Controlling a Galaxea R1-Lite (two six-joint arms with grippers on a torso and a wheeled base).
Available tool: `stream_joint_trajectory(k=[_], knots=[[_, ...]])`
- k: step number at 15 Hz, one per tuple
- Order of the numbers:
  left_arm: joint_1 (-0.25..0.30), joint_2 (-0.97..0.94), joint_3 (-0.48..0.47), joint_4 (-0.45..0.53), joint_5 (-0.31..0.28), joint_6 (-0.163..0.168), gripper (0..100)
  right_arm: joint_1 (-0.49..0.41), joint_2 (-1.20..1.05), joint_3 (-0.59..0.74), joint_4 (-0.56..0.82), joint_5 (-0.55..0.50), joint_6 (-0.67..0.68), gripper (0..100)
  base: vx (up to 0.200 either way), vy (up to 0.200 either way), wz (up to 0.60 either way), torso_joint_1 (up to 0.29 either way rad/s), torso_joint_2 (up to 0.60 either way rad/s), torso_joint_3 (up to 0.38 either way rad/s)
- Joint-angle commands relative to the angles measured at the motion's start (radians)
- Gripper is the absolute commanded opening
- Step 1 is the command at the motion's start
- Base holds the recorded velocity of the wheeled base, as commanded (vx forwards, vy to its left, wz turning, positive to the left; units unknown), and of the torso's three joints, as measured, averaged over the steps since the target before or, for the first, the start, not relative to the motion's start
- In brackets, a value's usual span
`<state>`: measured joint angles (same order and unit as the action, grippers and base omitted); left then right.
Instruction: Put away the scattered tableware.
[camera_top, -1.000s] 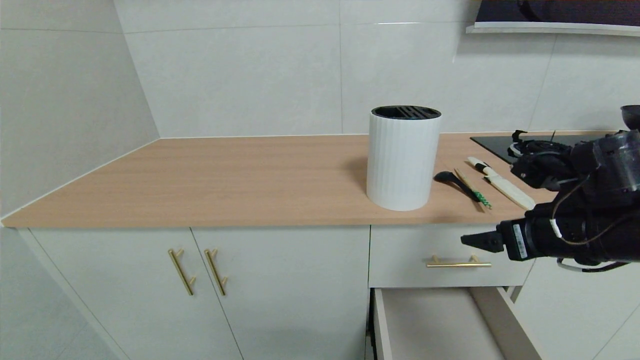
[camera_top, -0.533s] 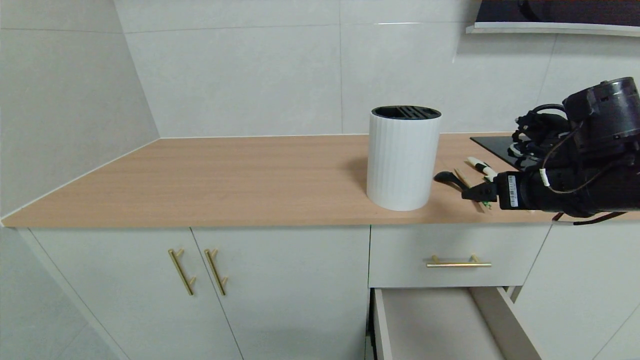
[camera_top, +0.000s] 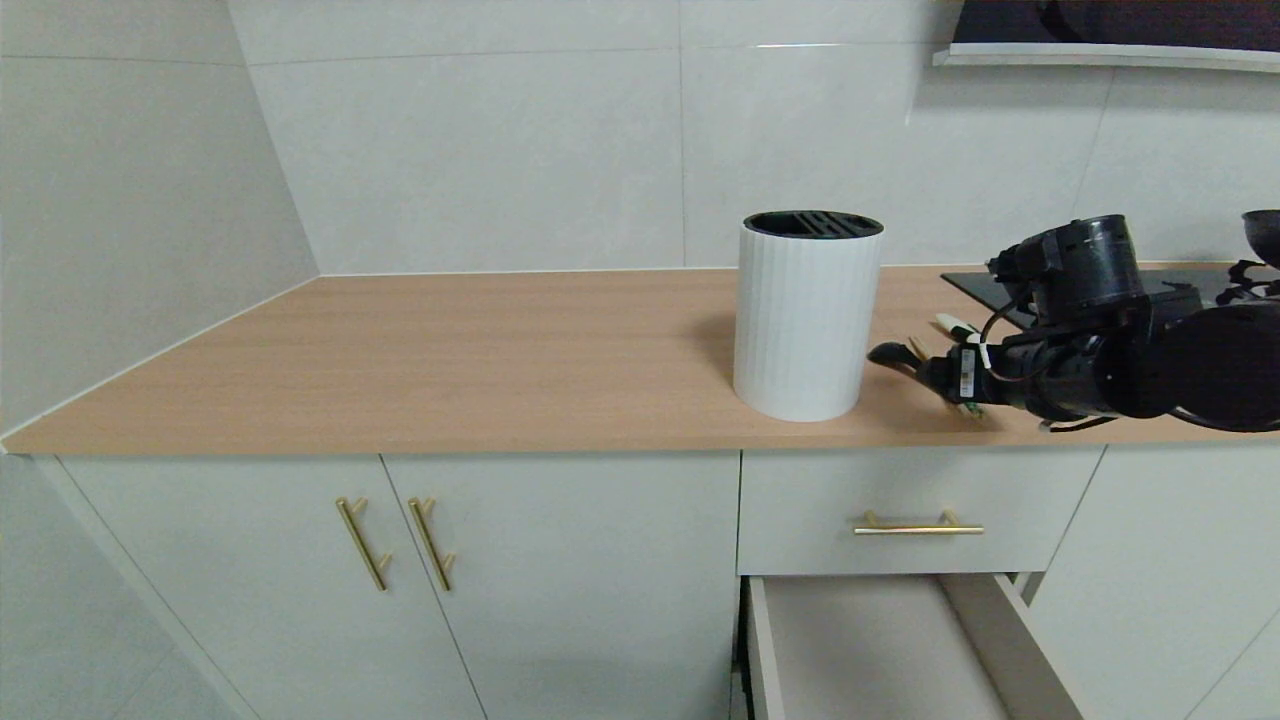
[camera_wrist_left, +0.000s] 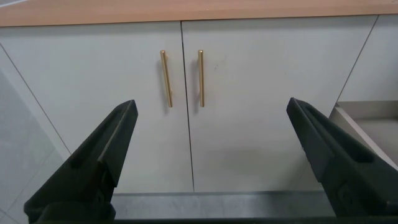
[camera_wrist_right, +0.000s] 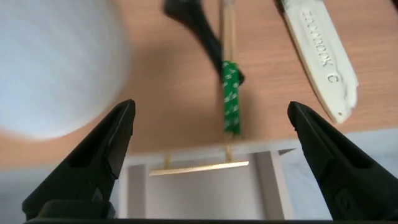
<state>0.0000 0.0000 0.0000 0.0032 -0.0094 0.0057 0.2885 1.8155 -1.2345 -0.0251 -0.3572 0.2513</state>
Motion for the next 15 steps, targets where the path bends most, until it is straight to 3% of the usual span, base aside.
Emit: stream_joint_trajectory(k=[1,10,11,15], knots=[[0.0,0.0,0.0,0.0,0.0,0.0,100,-0.022,0.057,-0.01,-0.003,0.0,0.0,100,0.0,0.0,0.0,0.0,0.0,0.0],[0.0,0.0,0.0,0.0,0.0,0.0,100,-0.031,0.093,-0.023,-0.006,0.0,0.002,100,0.0,0.0,0.0,0.0,0.0,0.0],[0.0,0.0,0.0,0.0,0.0,0.0,100,-0.031,0.094,-0.023,-0.006,0.001,0.002,0,0.0,0.0,0.0,0.0,0.0,0.0],[0.0,0.0,0.0,0.0,0.0,0.0,100,-0.031,0.091,-0.023,-0.003,0.001,0.002,0,0.0,0.0,0.0,0.0,0.0,0.0]])
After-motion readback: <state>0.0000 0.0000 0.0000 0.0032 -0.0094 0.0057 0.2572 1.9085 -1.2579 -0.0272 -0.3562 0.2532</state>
